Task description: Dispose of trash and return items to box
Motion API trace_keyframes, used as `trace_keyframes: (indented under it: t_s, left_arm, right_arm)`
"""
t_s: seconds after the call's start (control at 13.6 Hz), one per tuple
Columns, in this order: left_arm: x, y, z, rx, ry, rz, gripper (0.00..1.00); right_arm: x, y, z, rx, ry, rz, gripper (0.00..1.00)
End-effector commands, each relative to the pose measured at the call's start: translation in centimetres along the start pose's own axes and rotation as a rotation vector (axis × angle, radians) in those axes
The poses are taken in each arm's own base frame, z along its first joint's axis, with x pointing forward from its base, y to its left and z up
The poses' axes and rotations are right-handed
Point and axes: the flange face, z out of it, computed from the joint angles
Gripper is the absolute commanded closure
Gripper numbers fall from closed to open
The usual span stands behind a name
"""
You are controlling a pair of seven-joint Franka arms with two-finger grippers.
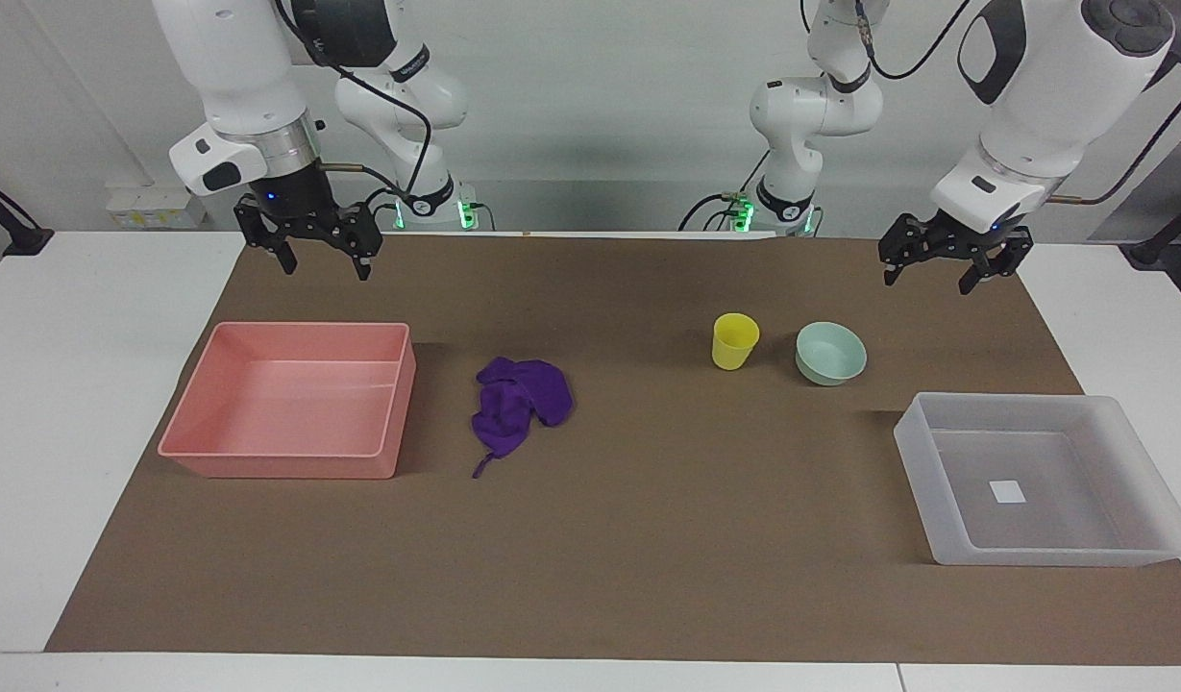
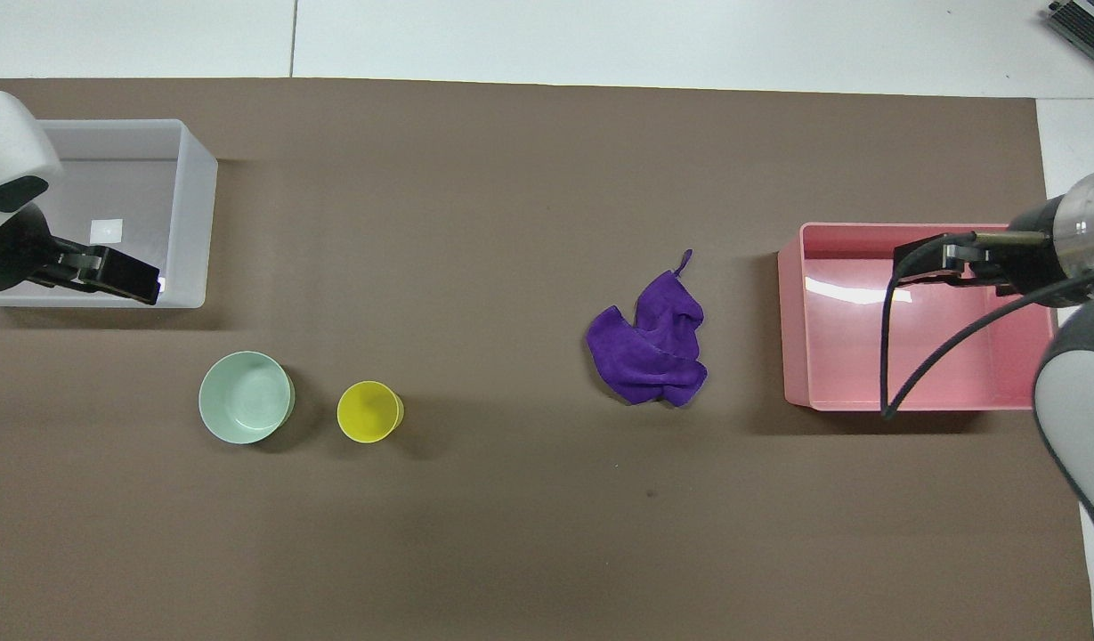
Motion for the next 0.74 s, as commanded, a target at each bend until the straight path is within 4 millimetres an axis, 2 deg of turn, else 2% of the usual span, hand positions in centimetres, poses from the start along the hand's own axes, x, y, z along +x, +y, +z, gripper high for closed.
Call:
trace_keyframes:
  t_s: [0.0, 0.15, 0.29, 0.52, 0.66]
  left_arm:
    - [-0.1, -0.3, -0.2, 0.023, 0.002, -0.005, 0.00]
    - [0.0, -0.3, -0.1, 0.022, -0.002, -0.005, 0.00]
    - [-0.2, -0.4, 0.2, 0.017, -0.017, -0.014, 0.00]
    - [-0.4, -1.5, 4.5, -0.001, -0.097, -0.036, 0.00]
    - [-2.1, -2.2, 9.3, -0.068, -0.189, -0.066, 0.00]
  right_arm:
    - [0.1, -1.9, 1.6, 0.006, 0.039, -0.056, 0.00]
    - [0.6, -3.2, 3.2, -0.004, 0.053, -0.062, 0.00]
    - [0.7, -6.0, 4.5, -0.005, 0.054, -0.067, 0.00]
    - [1.8, -8.9, 7.0, 0.008, 0.076, -0.039, 0.00]
    - [1.6, -12.0, 9.0, 0.009, 0.066, -0.055, 0.00]
